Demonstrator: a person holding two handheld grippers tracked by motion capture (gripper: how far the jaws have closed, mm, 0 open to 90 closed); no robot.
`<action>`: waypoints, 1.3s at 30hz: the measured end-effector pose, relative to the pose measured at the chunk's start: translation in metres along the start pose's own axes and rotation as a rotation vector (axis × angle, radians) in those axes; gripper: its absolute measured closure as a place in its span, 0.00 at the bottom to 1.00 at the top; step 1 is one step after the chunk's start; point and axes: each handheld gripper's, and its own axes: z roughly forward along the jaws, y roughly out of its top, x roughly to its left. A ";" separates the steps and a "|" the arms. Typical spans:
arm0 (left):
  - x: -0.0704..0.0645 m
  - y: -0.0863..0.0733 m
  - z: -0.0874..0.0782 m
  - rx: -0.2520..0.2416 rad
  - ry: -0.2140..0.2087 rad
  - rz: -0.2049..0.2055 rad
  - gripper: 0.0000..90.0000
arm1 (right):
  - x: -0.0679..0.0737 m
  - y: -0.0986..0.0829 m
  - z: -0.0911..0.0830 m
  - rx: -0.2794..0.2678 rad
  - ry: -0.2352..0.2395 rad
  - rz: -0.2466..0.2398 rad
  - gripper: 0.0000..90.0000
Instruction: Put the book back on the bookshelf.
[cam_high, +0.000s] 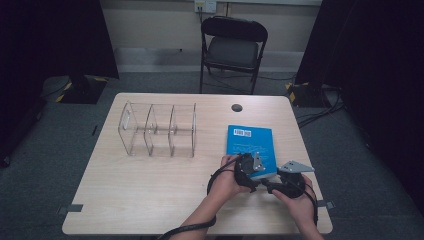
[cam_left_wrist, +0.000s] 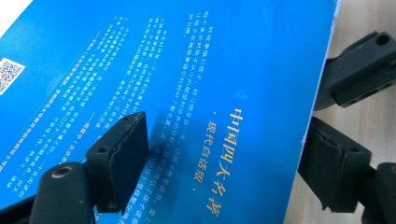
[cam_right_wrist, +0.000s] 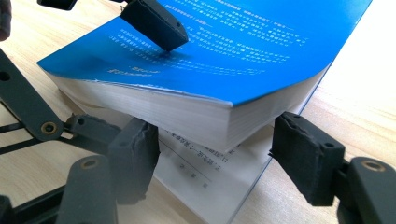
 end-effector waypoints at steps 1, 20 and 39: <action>0.000 0.000 0.000 0.001 0.003 0.000 0.25 | 0.000 0.000 0.000 0.001 -0.001 0.001 0.36; 0.000 -0.002 0.001 -0.019 0.041 -0.004 0.33 | -0.001 -0.001 0.000 -0.004 0.013 0.036 0.36; 0.001 0.006 -0.011 0.000 -0.004 0.043 0.64 | -0.017 -0.005 -0.012 -0.044 0.026 0.013 0.34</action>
